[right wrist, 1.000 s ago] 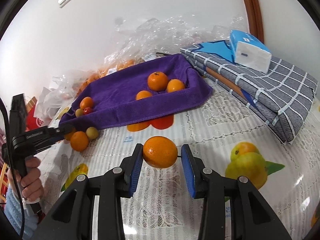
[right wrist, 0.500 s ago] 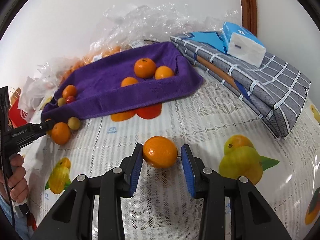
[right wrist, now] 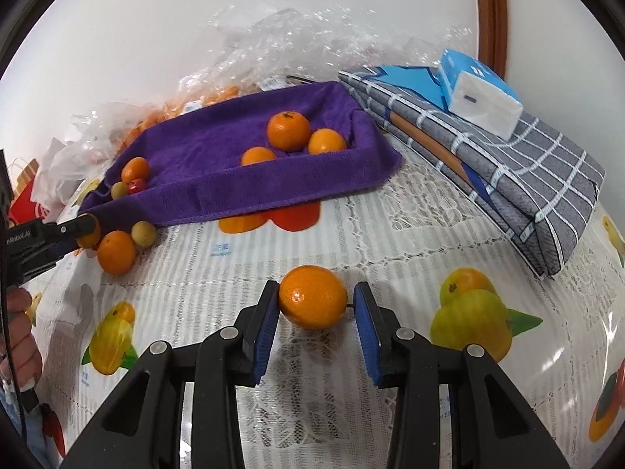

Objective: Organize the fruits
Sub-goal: 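Carry both oranges over the towel and lower them onto it with both tools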

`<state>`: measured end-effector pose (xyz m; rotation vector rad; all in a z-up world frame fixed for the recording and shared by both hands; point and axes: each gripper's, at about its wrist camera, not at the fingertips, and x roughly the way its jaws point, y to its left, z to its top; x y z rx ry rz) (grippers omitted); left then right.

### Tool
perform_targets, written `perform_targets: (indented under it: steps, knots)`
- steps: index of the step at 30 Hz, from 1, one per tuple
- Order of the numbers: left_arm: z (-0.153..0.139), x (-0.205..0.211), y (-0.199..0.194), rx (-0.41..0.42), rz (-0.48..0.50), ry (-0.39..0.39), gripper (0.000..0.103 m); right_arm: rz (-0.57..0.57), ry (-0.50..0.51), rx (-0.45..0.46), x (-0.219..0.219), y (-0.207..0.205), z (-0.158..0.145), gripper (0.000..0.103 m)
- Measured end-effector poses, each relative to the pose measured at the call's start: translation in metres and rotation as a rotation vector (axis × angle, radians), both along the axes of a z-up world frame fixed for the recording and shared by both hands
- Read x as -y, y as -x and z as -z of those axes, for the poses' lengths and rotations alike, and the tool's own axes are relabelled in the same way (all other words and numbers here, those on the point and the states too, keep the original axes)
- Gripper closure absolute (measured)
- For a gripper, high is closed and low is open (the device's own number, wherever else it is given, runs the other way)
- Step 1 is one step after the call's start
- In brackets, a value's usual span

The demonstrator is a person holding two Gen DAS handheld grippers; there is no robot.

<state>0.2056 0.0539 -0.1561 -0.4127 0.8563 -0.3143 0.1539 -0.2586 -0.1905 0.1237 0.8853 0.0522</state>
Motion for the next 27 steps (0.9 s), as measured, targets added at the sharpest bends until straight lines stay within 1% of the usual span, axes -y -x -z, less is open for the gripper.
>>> perform_targets:
  steps: [5,8,12,19,22,24,27]
  knots:
    - [-0.008,0.003,0.004,0.039,0.019,0.004,0.072,0.001,-0.007,0.006,0.001,0.001,-0.001,0.065]
    - [-0.015,0.003,0.008,0.080,0.029,0.020,0.072,-0.003,-0.014,0.018,0.002,0.002,-0.003,0.065]
    - [-0.020,0.005,0.012,0.121,0.036,0.011,0.072,0.013,-0.022,0.029,0.005,0.005,-0.004,0.065]
    - [-0.023,0.008,0.014,0.146,0.045,-0.006,0.072,0.018,-0.010,0.057,0.004,0.009,-0.009,0.065]
    - [-0.024,0.009,0.015,0.155,0.048,-0.008,0.072,0.015,-0.033,0.061,0.002,0.009,-0.011,0.065]
    - [-0.024,0.009,0.016,0.160,0.046,-0.015,0.072,0.008,-0.039,0.060,-0.001,0.008,-0.015,0.065]
    - [-0.023,0.009,0.015,0.155,0.051,-0.010,0.072,-0.009,-0.032,0.087,-0.007,0.006,-0.027,0.065]
